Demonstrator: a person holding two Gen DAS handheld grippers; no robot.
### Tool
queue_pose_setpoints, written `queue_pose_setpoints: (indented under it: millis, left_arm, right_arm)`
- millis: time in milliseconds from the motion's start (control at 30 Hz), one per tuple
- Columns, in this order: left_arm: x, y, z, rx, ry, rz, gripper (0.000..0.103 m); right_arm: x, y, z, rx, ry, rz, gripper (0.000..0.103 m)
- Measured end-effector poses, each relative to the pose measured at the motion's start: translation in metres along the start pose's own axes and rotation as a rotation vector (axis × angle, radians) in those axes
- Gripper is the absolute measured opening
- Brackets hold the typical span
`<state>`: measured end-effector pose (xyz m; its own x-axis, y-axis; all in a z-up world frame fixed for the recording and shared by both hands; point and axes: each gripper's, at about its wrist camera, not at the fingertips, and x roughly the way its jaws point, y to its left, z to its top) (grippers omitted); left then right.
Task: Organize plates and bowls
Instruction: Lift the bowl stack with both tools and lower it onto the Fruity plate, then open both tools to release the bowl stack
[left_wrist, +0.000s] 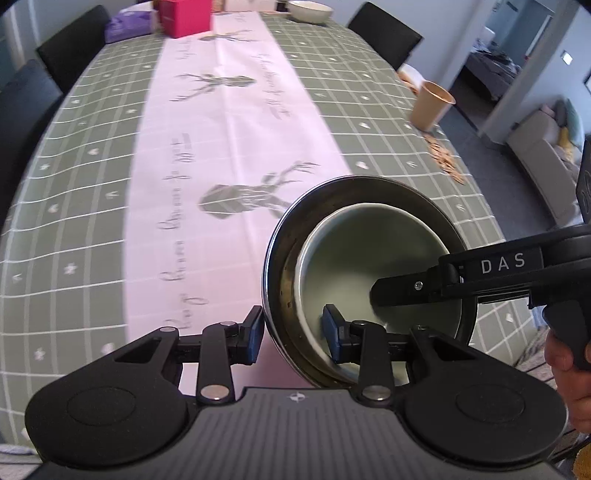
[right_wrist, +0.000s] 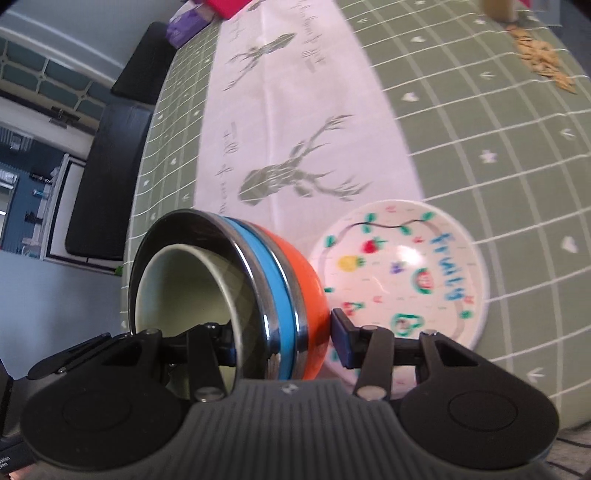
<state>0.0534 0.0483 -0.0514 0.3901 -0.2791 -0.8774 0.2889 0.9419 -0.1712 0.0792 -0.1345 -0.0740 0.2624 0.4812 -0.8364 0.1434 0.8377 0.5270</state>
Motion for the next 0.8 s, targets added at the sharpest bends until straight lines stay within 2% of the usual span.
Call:
queue_pose_setpoints:
  millis: [233, 333, 500, 567, 633, 700, 800]
  left_arm:
    - [0.027, -0.029, 0.005, 0.029, 0.032, -0.074, 0.039]
    - [0.035, -0.036, 0.005, 0.039, 0.05, -0.069, 0.038]
    - [0.034, -0.04, 0.004, 0.059, 0.013, -0.037, 0.038]
    - [0.031, -0.04, 0.003, 0.068, -0.031, -0.035, 0.038]
    - [0.023, -0.044, -0.002, 0.105, -0.112, 0.001, 0.05]
    - [0.012, -0.055, -0.007, 0.155, -0.189, 0.081, 0.058]
    - [-0.006, -0.064, -0.017, 0.171, -0.305, 0.127, 0.073]
  right_arm:
    - [-0.02, -0.038, 0.006, 0.013, -0.023, -0.07, 0.046]
    - [-0.015, -0.052, 0.009, 0.042, -0.002, -0.07, 0.046]
    - [-0.01, -0.06, 0.012, 0.055, 0.007, -0.034, 0.046]
    - [-0.007, -0.06, 0.012, 0.034, 0.011, -0.017, 0.049]
    - [-0.006, -0.062, 0.01, 0.029, 0.005, 0.002, 0.055]
    - [-0.01, -0.055, 0.005, -0.035, -0.033, -0.013, 0.063]
    - [-0.025, -0.043, -0.006, -0.144, -0.142, -0.063, 0.07]
